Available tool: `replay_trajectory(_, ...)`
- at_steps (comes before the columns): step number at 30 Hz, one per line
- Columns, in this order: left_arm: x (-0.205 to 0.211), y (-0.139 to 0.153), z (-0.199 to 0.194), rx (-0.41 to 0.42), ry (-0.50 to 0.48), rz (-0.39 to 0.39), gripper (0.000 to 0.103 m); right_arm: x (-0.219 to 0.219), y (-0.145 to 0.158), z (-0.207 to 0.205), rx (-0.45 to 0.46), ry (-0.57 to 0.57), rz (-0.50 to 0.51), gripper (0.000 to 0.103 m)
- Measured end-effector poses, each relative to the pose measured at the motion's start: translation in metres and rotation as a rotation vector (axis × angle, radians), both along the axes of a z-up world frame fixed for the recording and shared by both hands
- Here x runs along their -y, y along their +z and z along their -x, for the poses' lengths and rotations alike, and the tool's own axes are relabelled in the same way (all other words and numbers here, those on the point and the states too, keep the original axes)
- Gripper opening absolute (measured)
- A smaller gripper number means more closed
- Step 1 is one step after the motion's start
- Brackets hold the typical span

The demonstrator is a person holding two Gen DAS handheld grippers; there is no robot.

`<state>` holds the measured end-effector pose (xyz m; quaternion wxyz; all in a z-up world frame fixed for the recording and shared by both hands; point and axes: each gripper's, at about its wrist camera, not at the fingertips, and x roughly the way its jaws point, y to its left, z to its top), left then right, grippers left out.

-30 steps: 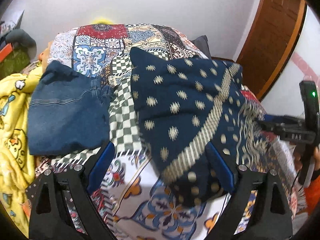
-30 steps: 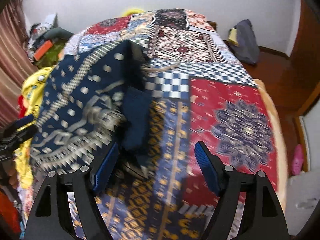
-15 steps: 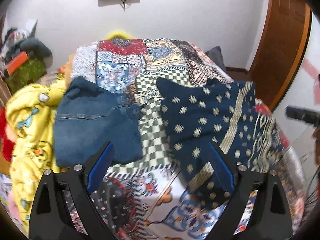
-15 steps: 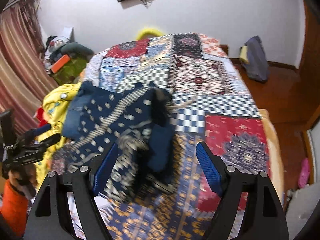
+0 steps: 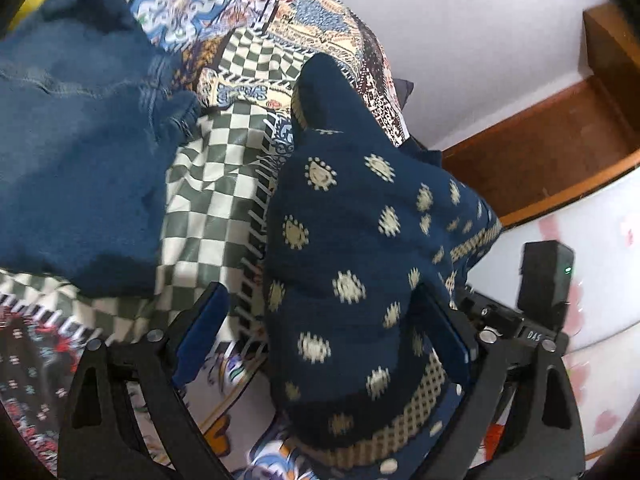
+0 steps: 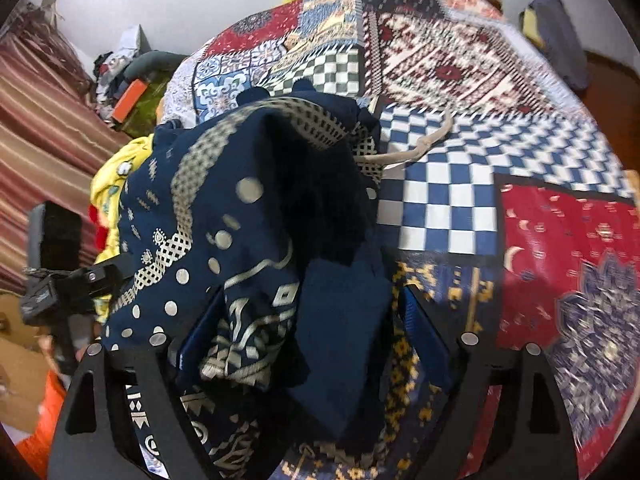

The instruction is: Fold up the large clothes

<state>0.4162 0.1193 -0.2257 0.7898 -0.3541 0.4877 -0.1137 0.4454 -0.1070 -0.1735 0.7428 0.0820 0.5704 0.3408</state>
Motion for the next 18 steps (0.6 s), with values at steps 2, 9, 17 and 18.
replay_trajectory(2, 0.002, -0.004, -0.006, 0.0, 0.003, 0.027, 0.096, 0.001, -0.006, -0.005, -0.046, 0.003, -0.042, 0.083)
replay_trajectory(9, 0.004, -0.009, -0.02, 0.006, 0.01, 0.083, 0.088, -0.002, -0.007, -0.001, -0.09, -0.001, -0.127, 0.08)
replay_trajectory(17, 0.003, 0.005, -0.018, 0.046, -0.027, 0.079, 0.06, -0.007, 0.01, 0.009, -0.06, -0.007, -0.126, 0.045)
replay_trajectory(18, 0.002, 0.01, -0.016, 0.056, -0.031, 0.062, 0.059, -0.008, 0.013, 0.011, -0.052, -0.002, -0.127, 0.042)
